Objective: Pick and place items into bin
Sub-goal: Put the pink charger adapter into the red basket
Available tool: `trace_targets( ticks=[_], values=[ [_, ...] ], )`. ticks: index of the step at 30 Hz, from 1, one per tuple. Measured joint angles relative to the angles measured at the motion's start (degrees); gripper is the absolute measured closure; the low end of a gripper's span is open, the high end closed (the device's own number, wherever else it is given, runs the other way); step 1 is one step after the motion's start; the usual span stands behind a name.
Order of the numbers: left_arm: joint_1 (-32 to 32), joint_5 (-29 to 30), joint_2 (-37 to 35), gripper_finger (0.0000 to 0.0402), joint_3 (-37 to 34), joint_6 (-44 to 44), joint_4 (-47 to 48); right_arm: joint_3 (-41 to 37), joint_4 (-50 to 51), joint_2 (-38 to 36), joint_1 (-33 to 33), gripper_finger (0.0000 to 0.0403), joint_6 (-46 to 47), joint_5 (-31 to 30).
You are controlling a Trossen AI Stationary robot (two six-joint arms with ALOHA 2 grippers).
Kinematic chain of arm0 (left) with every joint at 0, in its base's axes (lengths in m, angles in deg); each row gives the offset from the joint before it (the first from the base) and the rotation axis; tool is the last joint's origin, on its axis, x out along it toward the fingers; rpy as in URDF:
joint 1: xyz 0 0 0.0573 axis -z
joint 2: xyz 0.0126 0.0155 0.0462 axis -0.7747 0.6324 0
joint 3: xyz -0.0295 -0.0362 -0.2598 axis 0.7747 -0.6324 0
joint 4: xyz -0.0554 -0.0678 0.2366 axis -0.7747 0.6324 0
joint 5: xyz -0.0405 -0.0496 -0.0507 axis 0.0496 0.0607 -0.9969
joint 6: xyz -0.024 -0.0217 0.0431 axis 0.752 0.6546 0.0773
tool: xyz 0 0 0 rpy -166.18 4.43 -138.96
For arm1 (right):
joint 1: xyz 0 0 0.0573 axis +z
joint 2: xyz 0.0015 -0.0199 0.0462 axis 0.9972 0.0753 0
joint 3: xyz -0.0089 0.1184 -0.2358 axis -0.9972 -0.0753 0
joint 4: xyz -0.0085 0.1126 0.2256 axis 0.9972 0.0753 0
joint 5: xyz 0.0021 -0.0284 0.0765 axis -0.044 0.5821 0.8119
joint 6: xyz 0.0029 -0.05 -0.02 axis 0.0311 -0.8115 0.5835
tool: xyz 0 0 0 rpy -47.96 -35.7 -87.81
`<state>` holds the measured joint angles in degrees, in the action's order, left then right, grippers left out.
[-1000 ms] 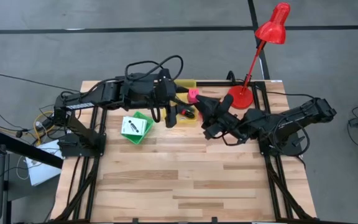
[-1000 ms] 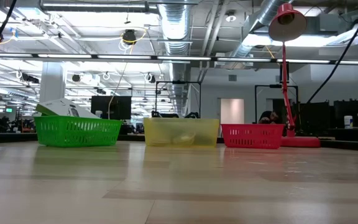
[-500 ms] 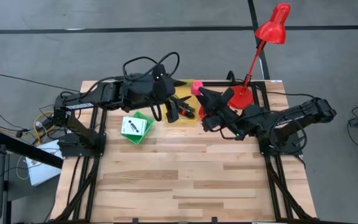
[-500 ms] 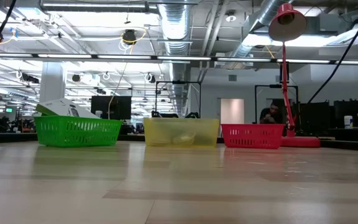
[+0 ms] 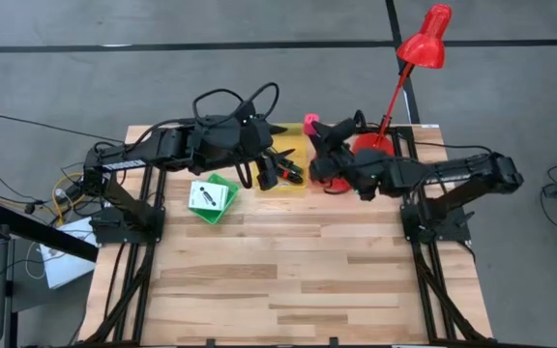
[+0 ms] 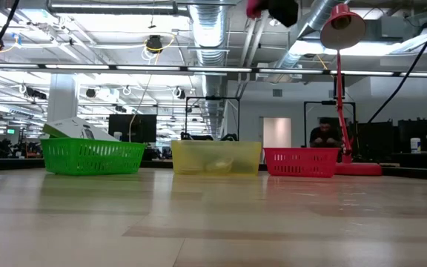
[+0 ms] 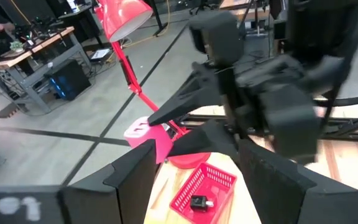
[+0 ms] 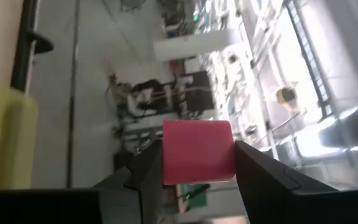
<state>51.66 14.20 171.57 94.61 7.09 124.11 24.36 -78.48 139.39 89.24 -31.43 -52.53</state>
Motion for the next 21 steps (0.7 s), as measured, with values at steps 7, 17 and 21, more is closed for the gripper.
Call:
trace_targets(
  ticks=[7, 17, 21],
  values=[
    [0.0, 0.0, 0.0, 0.018, 0.0, 0.9, 1.3, 0.0, 14.8, 0.0, -5.0, 0.0243, 13.1, 0.7],
    [0.0, -0.7, 0.0, 0.018, 0.0, 2.3, 1.8, 0.0, 39.4, 0.0, -10.0, 0.0244, 35.7, 9.9],
    [0.0, -0.7, 0.0, 0.018, 0.0, 2.3, 1.8, 0.0, 45.0, 0.0, -11.4, 0.0237, 41.9, 15.1]
  ],
)
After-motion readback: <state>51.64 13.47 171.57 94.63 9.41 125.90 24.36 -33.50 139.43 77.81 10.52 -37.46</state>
